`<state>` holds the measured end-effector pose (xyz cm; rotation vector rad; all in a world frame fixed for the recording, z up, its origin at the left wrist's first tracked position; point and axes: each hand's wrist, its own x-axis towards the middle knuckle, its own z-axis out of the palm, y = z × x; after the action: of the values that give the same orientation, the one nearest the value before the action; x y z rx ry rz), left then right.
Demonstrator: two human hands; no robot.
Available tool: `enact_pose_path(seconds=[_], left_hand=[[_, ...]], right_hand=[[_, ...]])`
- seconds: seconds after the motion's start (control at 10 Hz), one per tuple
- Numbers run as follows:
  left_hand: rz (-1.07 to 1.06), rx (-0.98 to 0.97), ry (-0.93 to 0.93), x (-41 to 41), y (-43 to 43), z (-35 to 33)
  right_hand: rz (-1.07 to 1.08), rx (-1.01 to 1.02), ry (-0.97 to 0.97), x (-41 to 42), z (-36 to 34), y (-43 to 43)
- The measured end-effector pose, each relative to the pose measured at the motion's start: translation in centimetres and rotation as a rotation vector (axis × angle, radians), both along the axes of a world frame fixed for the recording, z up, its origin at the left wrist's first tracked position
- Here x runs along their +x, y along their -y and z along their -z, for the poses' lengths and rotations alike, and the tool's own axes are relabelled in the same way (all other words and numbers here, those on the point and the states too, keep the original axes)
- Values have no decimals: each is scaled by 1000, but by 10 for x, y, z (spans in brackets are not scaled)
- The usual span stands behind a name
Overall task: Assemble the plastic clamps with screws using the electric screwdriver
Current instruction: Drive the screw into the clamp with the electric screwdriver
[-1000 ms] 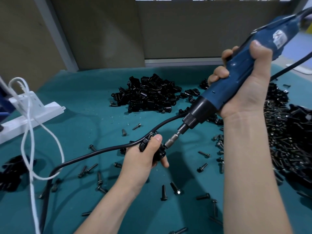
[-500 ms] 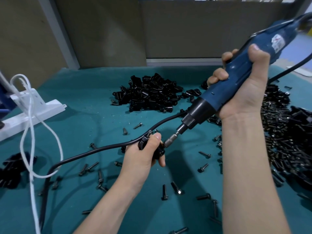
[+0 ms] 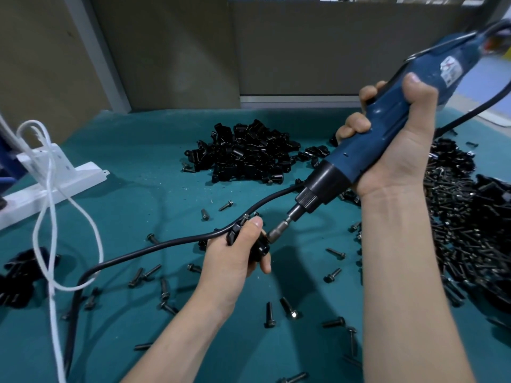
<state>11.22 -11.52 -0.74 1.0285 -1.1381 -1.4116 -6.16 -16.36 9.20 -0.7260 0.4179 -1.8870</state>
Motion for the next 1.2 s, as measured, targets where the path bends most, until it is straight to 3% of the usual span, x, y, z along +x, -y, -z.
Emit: enact_pose_path(seconds=[1.0,1.1,1.2], left_hand=[[-17,63,17,5,6,14],[-5,140,-37,3,3,9],[143,344,-294,-2,-3,5]], right_hand=[[-27,23,-34,12,-2,0],[-42,19,-15,14,-1,0],[-111,-67,20,14,-2,-1]])
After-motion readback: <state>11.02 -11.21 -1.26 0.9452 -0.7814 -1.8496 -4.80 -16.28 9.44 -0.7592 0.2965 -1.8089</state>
